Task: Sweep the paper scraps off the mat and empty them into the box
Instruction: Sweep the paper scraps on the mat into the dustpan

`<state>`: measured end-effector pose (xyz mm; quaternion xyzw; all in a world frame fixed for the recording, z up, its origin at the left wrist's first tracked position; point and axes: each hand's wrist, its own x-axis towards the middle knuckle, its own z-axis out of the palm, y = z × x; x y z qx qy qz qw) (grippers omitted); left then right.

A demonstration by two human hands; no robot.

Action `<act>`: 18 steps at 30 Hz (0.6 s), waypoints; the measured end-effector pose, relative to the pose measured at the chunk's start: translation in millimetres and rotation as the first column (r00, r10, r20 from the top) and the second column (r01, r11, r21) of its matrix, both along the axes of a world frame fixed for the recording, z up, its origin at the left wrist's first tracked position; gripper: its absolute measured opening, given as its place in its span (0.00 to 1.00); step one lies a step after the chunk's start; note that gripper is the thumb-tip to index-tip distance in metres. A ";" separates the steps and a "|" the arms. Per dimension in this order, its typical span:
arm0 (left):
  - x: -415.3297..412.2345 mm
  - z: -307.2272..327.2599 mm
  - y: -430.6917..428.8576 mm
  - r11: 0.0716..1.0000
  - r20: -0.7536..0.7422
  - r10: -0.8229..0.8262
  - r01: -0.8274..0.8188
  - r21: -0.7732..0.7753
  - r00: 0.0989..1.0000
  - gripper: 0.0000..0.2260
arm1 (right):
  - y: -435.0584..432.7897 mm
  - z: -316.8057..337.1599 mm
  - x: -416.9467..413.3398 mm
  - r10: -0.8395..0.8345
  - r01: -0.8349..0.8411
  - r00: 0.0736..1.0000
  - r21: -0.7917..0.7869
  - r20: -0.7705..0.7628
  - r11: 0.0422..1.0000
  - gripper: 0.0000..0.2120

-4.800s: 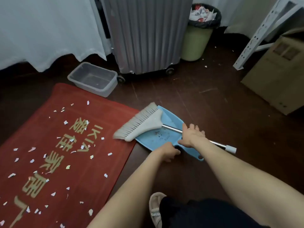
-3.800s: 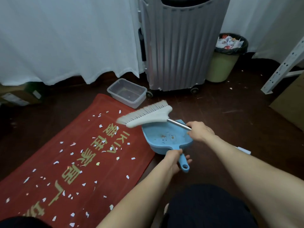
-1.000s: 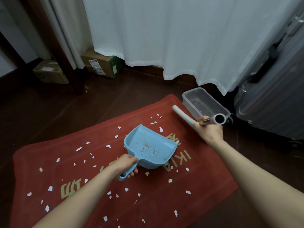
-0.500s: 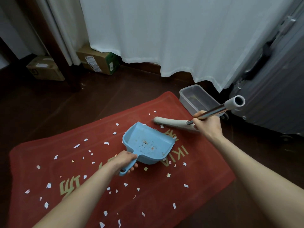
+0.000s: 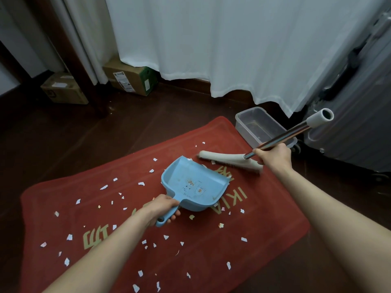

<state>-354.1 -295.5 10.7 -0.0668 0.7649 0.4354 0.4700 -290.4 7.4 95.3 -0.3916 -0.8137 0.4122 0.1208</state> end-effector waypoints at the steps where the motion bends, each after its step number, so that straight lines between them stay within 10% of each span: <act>1: 0.0 0.4 0.3 1.000 -0.007 0.002 -0.002 -0.002 1.000 0.10 | 0.0 1.5 0.1 0.016 -0.016 1.000 -0.002 -0.010 1.000 0.02; 8: 2.9 3.9 -2.2 0.999 -0.039 0.037 -0.037 -0.009 0.999 0.09 | 5.1 2.2 2.7 -0.158 0.175 0.980 0.151 -0.118 0.973 0.02; 14: 2.5 3.3 -2.2 0.999 -0.026 0.034 -0.034 -0.028 0.999 0.10 | -15.0 -6.3 -4.5 0.184 -0.184 0.982 -0.007 0.043 0.983 0.02; 18: 0.8 6.6 -9.2 1.000 -0.043 0.012 -0.013 -0.022 0.999 0.08 | -10.9 8.9 -11.8 0.160 -0.155 0.980 0.054 -0.121 0.986 0.03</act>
